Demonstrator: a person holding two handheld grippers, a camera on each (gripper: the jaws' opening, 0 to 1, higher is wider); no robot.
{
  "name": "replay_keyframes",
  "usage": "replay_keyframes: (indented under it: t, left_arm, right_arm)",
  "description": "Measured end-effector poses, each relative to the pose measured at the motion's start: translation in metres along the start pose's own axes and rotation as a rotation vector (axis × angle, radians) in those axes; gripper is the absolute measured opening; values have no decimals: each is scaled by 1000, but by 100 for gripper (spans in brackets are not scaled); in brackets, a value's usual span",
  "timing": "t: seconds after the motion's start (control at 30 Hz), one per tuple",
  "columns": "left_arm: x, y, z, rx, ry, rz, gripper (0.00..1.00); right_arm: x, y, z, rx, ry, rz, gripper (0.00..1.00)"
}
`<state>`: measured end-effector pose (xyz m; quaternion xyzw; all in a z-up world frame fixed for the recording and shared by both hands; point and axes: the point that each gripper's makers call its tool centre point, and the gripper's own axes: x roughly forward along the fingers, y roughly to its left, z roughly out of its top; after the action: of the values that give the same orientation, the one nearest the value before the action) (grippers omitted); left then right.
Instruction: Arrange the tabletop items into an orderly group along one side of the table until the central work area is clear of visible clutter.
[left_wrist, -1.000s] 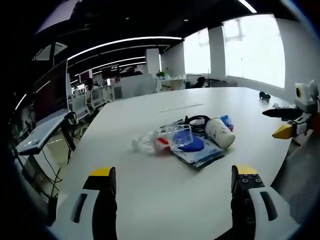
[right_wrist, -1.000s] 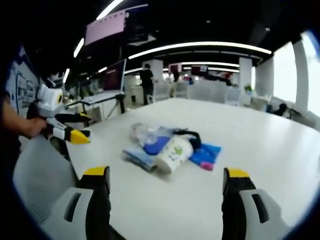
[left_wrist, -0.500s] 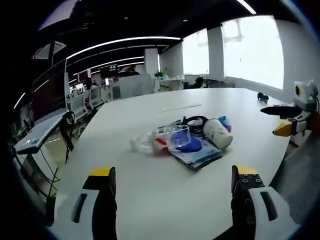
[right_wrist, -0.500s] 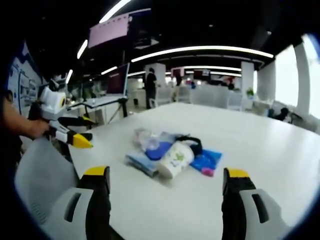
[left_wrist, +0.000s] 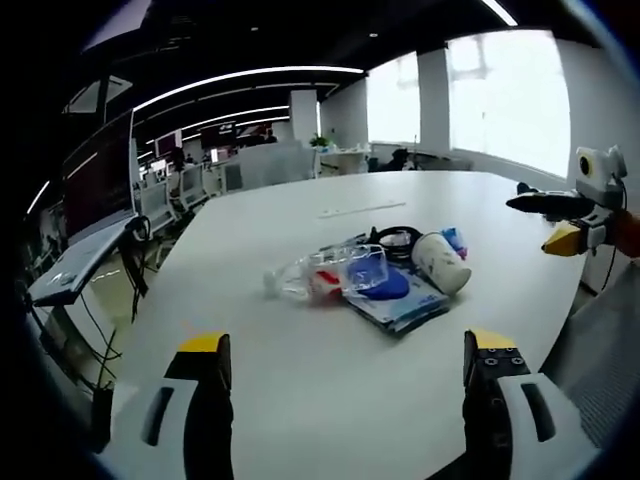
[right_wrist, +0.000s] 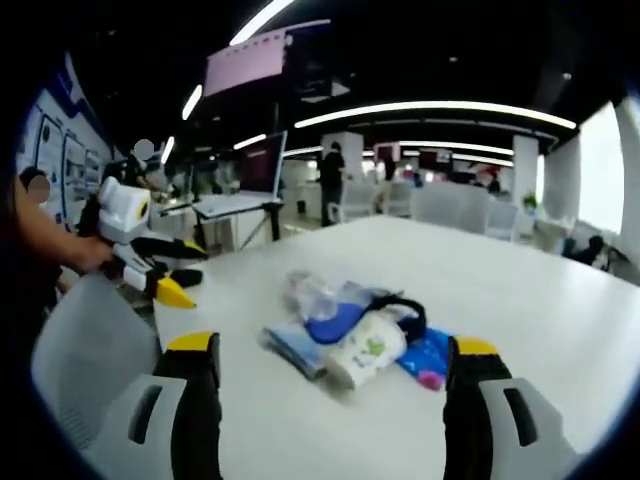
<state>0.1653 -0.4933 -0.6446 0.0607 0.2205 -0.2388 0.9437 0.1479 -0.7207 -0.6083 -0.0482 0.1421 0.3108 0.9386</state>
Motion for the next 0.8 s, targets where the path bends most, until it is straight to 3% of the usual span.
replay_keyframes:
  t: [0.17, 0.27, 0.67, 0.8]
  left_arm:
    - [0, 3, 1, -3, 3, 10, 95]
    - [1, 6, 4, -4, 7, 10, 93]
    - [3, 12, 24, 47, -18, 15, 91]
    - [7, 14, 29, 72, -19, 11, 90]
  right_arm:
    - [6, 3, 0, -11, 18, 51, 90]
    - [10, 5, 1, -62, 43, 77, 90]
    - [34, 6, 24, -118, 22, 127, 88]
    - [45, 3, 38, -174, 12, 134, 88]
